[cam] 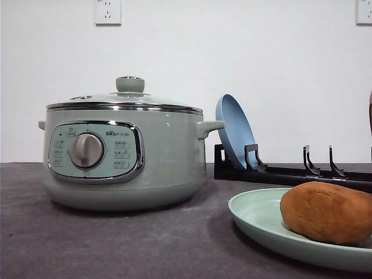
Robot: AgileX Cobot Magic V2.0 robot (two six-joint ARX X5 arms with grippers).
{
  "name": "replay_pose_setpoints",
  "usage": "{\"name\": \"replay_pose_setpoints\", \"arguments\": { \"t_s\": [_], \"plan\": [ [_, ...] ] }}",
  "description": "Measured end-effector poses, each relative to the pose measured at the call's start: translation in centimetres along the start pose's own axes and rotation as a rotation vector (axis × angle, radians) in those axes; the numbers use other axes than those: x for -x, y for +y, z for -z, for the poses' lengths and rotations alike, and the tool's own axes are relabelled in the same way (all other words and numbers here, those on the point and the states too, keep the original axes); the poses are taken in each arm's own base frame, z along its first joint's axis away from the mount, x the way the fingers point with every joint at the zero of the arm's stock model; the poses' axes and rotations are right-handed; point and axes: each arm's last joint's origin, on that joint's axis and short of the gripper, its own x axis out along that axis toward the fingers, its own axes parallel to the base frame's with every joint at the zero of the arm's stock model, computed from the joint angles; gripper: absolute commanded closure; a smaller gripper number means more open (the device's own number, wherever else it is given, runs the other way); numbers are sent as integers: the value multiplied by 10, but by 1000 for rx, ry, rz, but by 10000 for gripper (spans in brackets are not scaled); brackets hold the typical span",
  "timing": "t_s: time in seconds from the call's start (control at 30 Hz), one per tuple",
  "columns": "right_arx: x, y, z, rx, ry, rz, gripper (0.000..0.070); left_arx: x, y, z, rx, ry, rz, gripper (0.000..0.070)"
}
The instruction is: Transfer potato from steamer to green plate
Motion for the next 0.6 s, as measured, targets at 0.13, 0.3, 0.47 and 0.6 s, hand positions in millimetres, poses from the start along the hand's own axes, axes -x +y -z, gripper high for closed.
{"name": "replay_pose_setpoints", "arguments": {
  "t_s": [0.13, 0.3, 0.47, 0.6],
  "plan": [
    [0, 0, 0, 0, 0, 0, 687, 0, 0, 0, 0, 0, 0, 700],
    [0, 0, 0, 0, 0, 0, 687, 0, 0, 0, 0, 0, 0, 700],
    [0, 0, 0, 0, 0, 0, 687, 0, 0, 0, 0, 0, 0, 700],
    [0, 0, 0, 0, 0, 0, 687, 0, 0, 0, 0, 0, 0, 700]
  ]
}}
